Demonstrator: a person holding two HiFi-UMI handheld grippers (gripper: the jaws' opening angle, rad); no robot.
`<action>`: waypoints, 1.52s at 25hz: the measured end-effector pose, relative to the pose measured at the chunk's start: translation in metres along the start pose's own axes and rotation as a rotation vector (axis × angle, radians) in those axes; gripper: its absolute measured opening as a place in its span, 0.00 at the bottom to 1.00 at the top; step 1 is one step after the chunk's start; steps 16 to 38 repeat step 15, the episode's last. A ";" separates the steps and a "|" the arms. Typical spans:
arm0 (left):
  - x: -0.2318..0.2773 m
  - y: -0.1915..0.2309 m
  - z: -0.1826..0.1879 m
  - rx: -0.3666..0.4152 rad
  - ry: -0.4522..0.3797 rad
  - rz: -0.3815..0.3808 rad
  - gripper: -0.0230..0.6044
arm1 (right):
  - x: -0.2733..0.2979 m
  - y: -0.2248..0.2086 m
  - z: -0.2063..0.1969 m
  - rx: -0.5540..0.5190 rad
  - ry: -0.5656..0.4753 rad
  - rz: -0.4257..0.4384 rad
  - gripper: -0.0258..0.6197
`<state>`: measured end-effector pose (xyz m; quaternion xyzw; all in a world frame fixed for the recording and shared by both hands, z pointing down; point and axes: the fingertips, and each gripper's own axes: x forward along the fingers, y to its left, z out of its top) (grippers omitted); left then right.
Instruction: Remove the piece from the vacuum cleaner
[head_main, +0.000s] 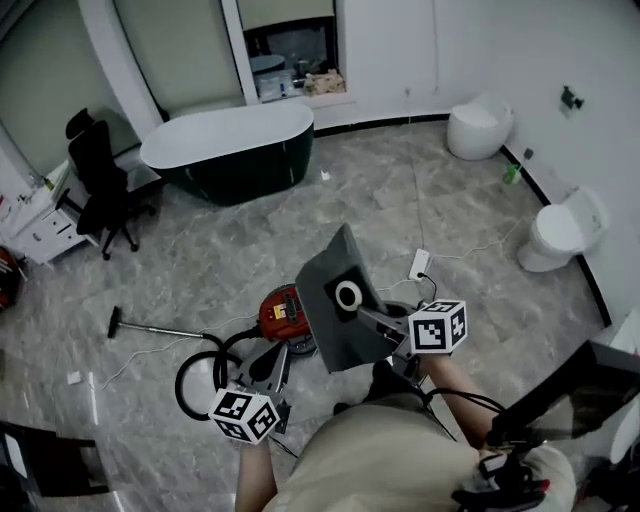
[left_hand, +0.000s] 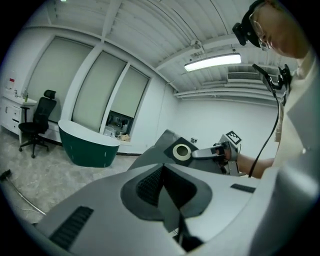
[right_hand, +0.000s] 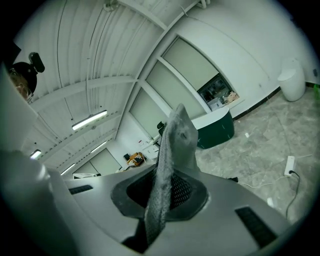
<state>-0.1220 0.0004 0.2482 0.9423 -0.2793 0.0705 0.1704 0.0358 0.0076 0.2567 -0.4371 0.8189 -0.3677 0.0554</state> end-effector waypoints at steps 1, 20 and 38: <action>-0.019 -0.005 -0.006 -0.001 0.002 -0.025 0.04 | -0.008 0.018 -0.014 0.000 -0.009 -0.021 0.09; -0.030 -0.062 -0.026 -0.061 0.033 -0.122 0.04 | -0.076 0.042 -0.036 0.025 -0.006 -0.094 0.09; -0.030 -0.062 -0.026 -0.061 0.033 -0.122 0.04 | -0.076 0.042 -0.036 0.025 -0.006 -0.094 0.09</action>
